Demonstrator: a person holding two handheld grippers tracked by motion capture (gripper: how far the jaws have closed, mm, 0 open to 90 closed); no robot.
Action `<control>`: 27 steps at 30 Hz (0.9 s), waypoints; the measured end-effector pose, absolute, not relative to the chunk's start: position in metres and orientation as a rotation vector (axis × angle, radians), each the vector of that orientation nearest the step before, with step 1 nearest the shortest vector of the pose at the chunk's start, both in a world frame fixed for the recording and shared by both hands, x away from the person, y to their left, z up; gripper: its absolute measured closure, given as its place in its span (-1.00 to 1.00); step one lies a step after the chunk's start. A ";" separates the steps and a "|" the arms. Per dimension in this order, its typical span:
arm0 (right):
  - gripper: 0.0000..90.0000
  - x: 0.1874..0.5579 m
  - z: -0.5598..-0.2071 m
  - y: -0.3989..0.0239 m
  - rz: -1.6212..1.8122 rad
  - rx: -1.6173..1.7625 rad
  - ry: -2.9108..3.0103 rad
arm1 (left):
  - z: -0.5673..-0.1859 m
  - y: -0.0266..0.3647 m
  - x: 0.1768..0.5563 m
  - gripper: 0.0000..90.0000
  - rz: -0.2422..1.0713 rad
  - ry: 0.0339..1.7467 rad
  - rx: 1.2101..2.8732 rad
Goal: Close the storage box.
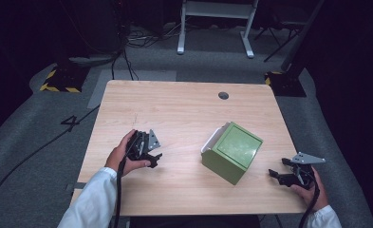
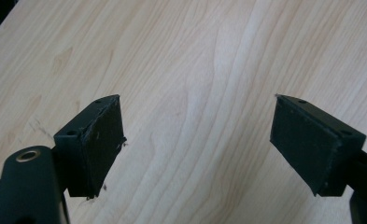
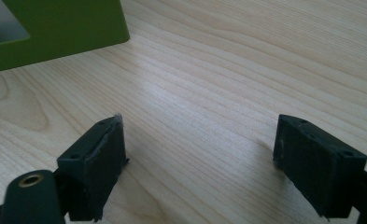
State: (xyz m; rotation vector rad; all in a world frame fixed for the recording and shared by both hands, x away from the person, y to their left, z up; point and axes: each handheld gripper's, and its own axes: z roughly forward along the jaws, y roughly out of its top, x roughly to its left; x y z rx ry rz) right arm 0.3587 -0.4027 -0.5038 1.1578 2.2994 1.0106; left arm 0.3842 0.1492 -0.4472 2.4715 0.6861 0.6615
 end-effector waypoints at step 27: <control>-0.63 0.359 -0.504 -0.403 1.011 1.161 2.299 | -0.498 0.215 0.358 -0.62 0.431 0.912 2.284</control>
